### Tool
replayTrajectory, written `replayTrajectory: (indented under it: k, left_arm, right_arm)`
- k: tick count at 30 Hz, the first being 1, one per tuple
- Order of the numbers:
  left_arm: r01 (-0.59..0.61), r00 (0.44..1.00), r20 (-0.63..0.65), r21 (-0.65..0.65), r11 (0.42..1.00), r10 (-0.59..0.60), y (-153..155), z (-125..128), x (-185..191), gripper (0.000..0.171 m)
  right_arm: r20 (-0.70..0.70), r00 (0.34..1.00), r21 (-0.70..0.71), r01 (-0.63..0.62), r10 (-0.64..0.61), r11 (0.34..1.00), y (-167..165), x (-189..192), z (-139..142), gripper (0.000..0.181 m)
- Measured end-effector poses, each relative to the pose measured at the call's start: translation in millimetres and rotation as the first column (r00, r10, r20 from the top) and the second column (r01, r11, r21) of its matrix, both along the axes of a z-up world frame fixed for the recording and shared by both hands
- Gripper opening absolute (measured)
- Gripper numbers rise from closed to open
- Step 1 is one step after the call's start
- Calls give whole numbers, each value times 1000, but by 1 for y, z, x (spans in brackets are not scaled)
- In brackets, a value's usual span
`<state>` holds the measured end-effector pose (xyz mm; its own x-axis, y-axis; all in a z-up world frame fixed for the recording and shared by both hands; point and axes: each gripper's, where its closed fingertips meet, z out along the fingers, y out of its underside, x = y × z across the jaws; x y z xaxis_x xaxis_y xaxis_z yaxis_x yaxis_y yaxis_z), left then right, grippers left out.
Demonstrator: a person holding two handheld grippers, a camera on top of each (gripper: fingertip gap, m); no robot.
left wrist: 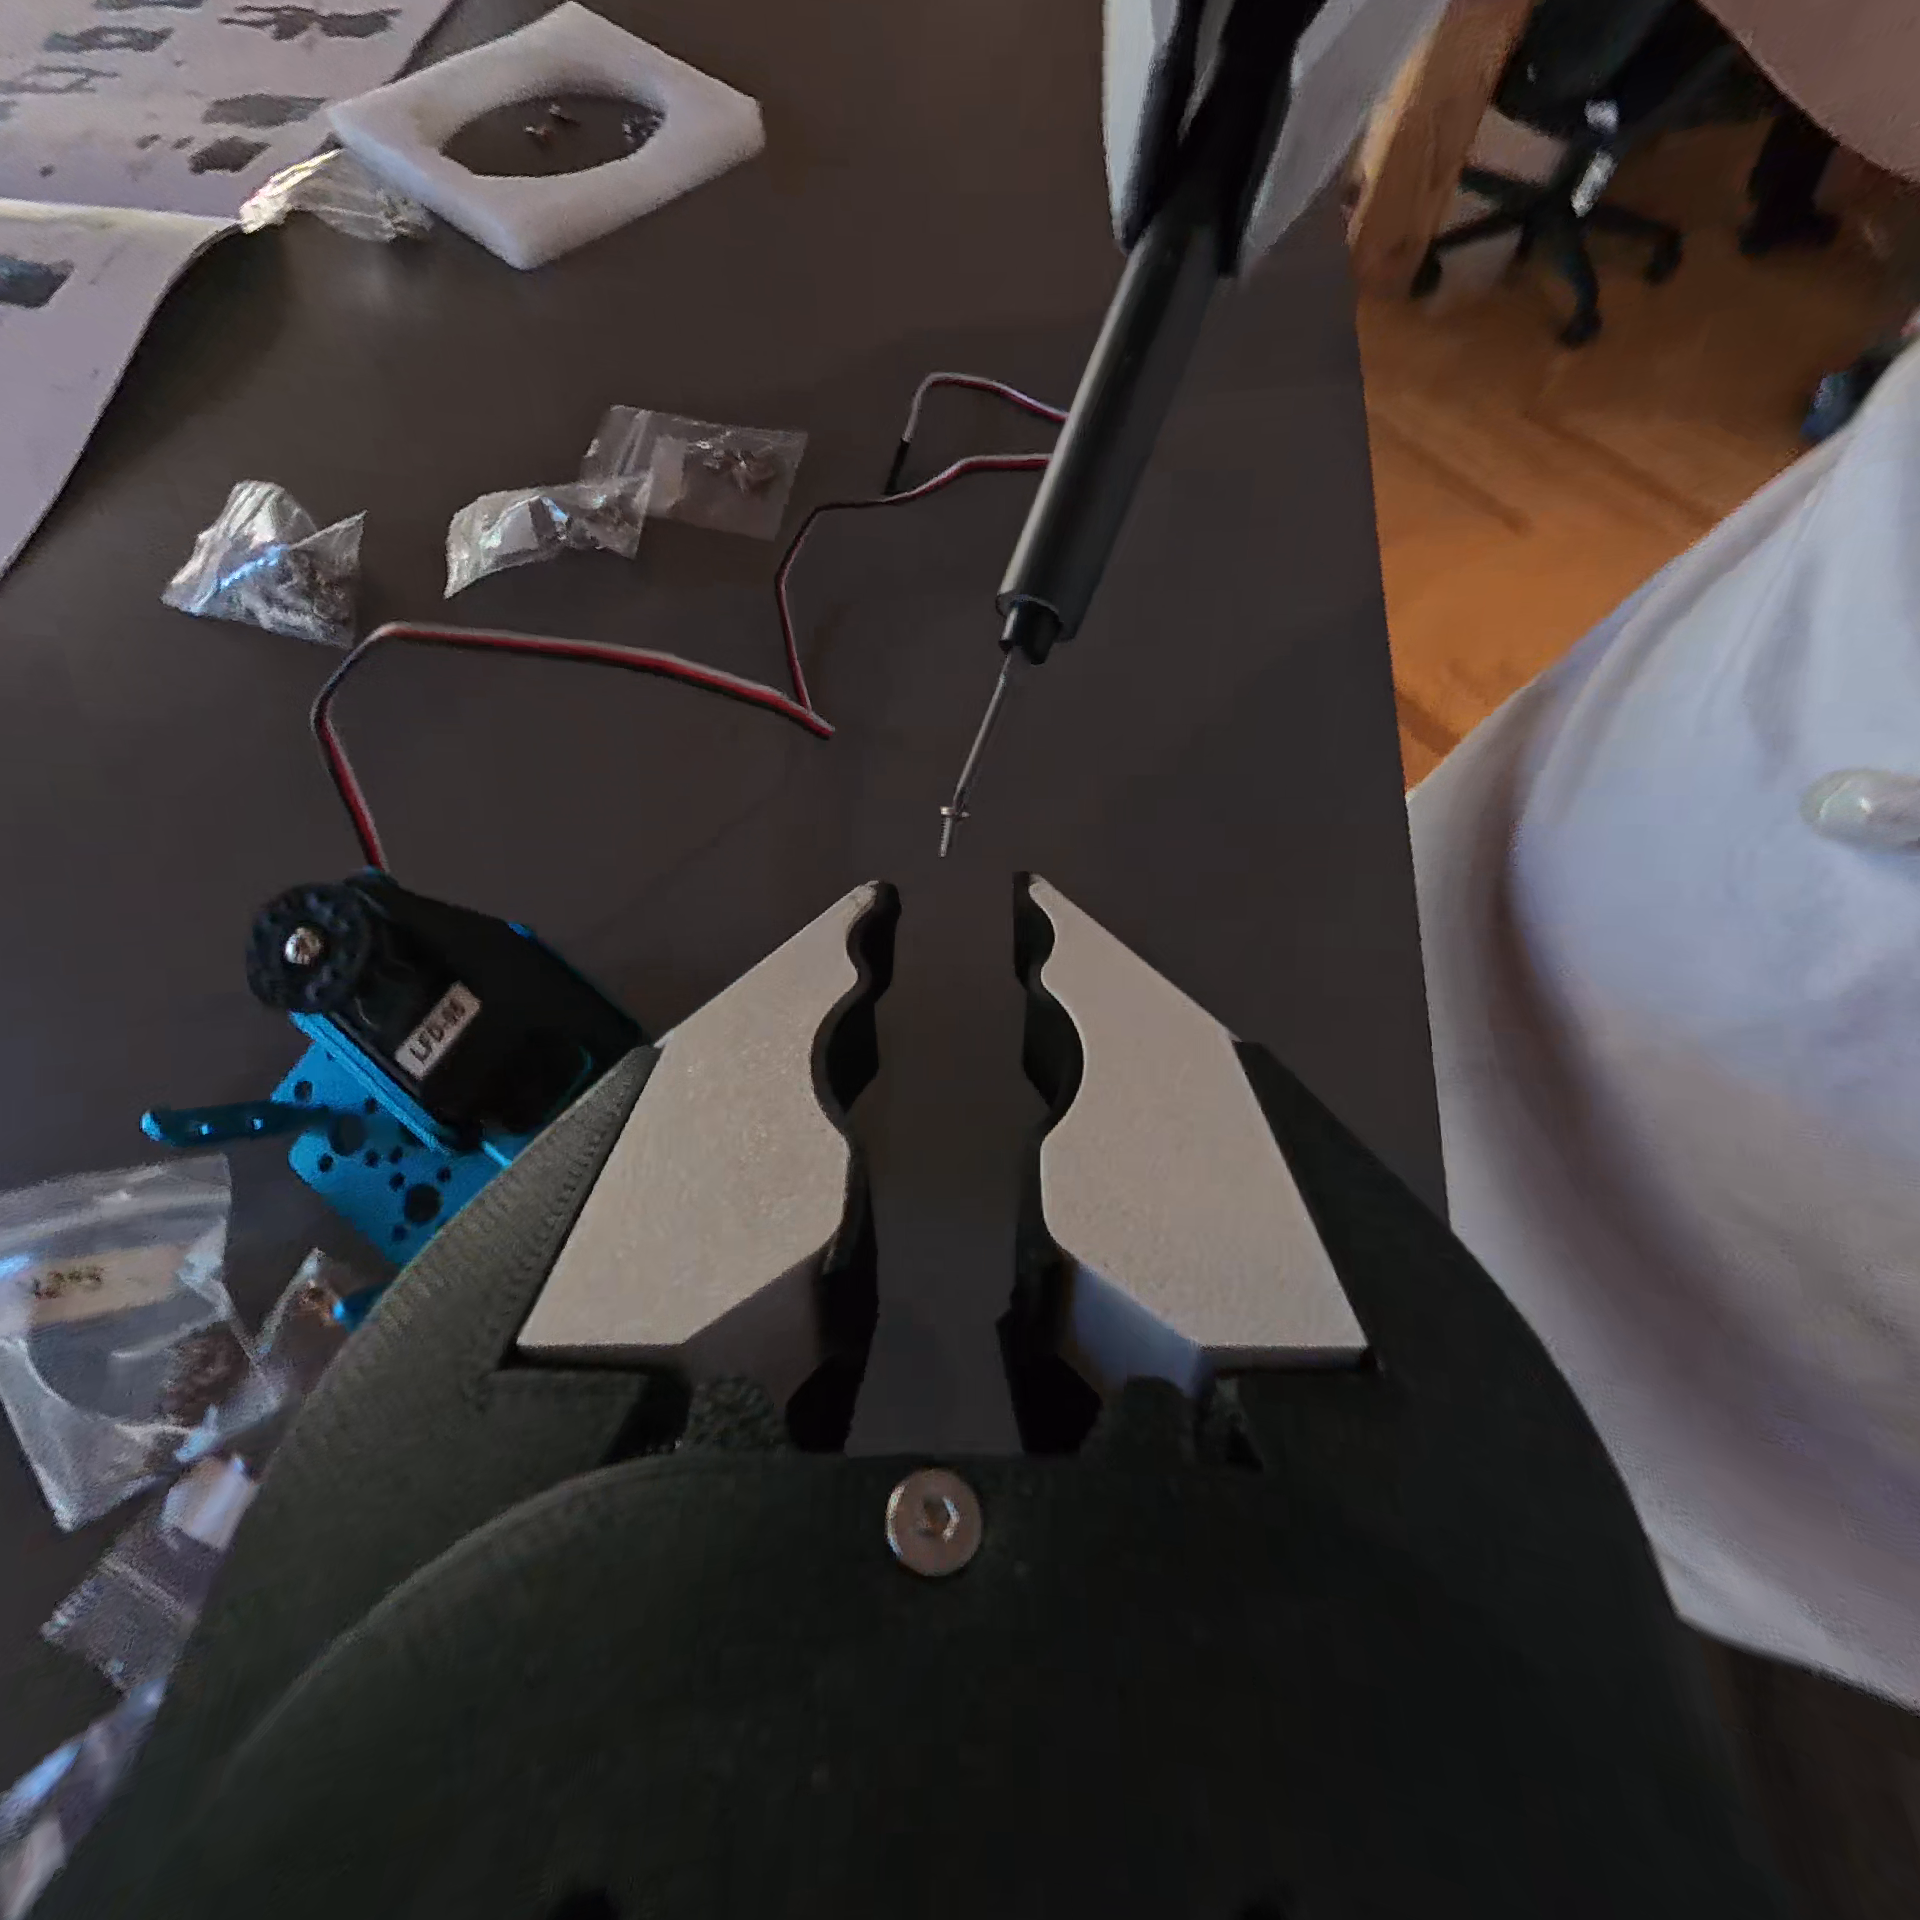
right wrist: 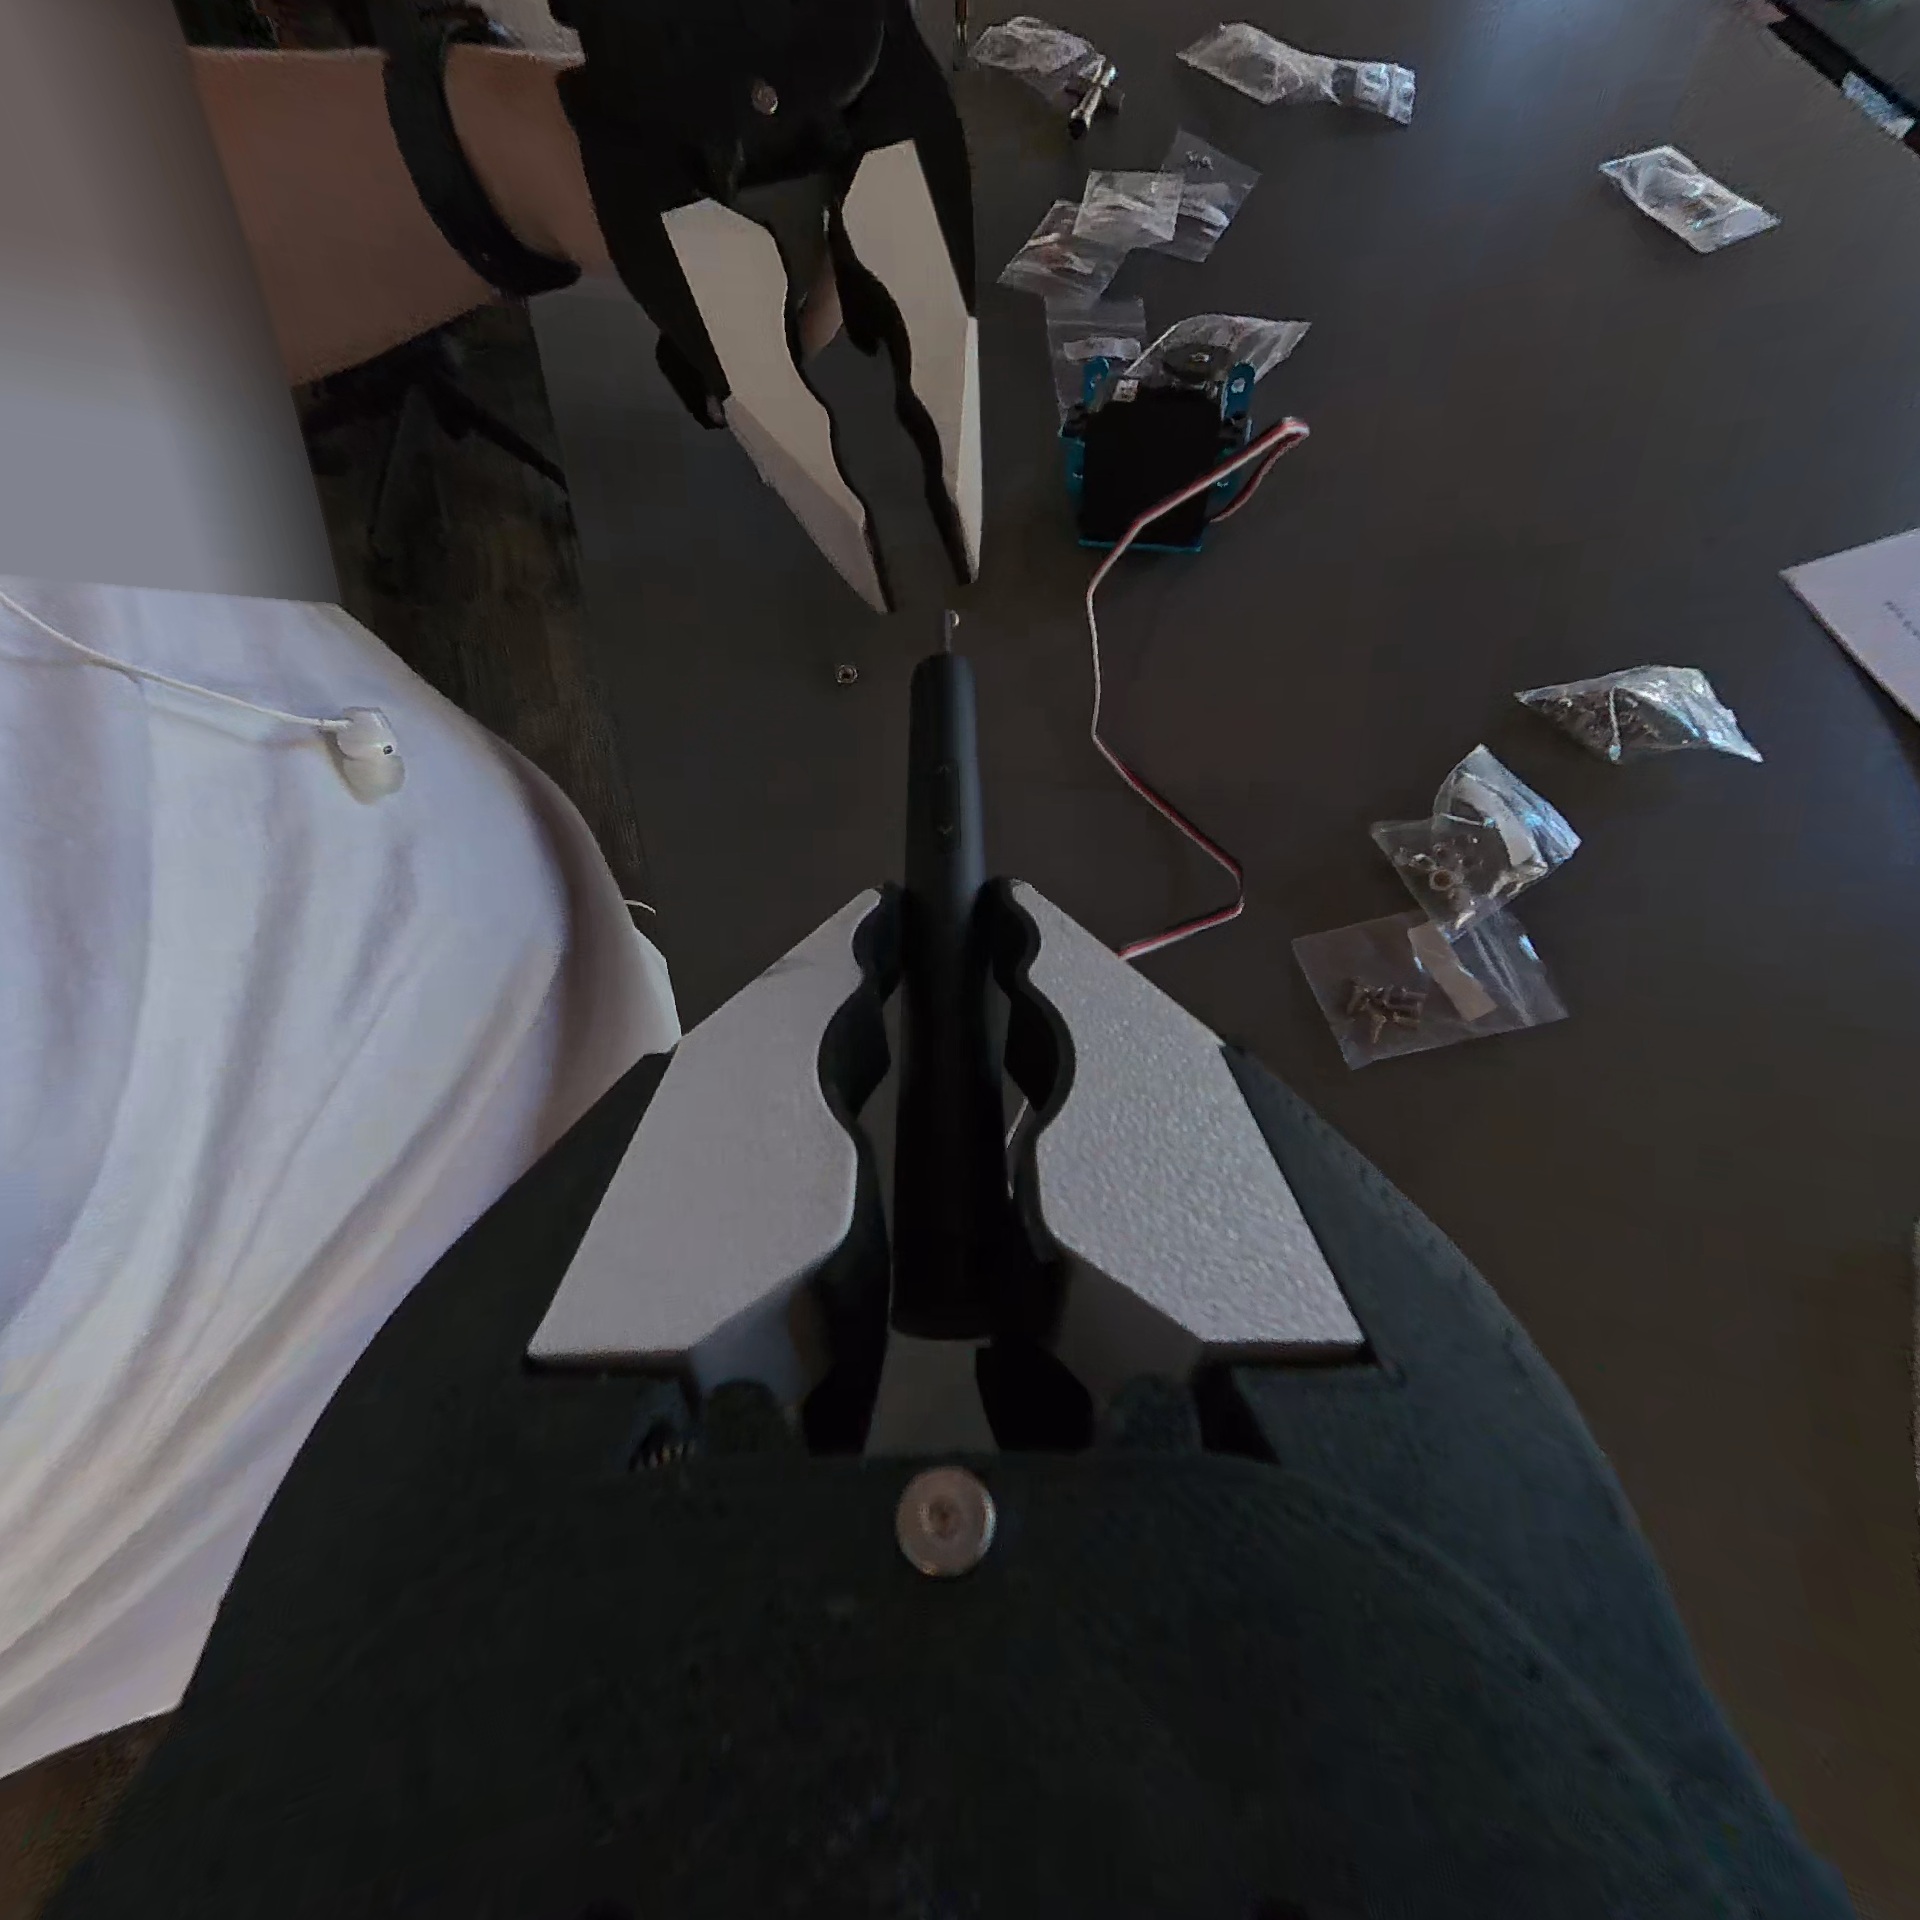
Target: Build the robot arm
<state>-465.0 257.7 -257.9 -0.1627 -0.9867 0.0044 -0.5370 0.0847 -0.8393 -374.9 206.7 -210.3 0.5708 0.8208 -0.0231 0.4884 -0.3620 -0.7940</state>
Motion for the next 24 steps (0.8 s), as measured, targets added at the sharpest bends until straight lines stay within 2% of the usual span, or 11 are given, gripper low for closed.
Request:
replayTrajectory:
  k: [3,6,12,15,24]
  left_arm:
    - [-83,995,59,-62,995,87,2,4,0,21]
    - [-97,986,121,-145,985,115,-2,11,0,19]
    - [-153,967,187,-113,982,172,8,21,-5,6]
    - [-163,965,189,-101,981,179,11,21,-9,5]
    - [-103,970,218,-26,994,106,3,29,-21,5]
  right_arm:
    - [5,1000,11,-24,24,1000,4,-5,8,17]
    - [17,999,24,-45,44,999,10,-10,15,17]
    - [32,995,28,-99,98,995,20,-22,24,17]
    - [42,993,26,-115,114,993,25,-26,26,17]
    - [44,982,21,-185,184,982,23,-35,34,17]
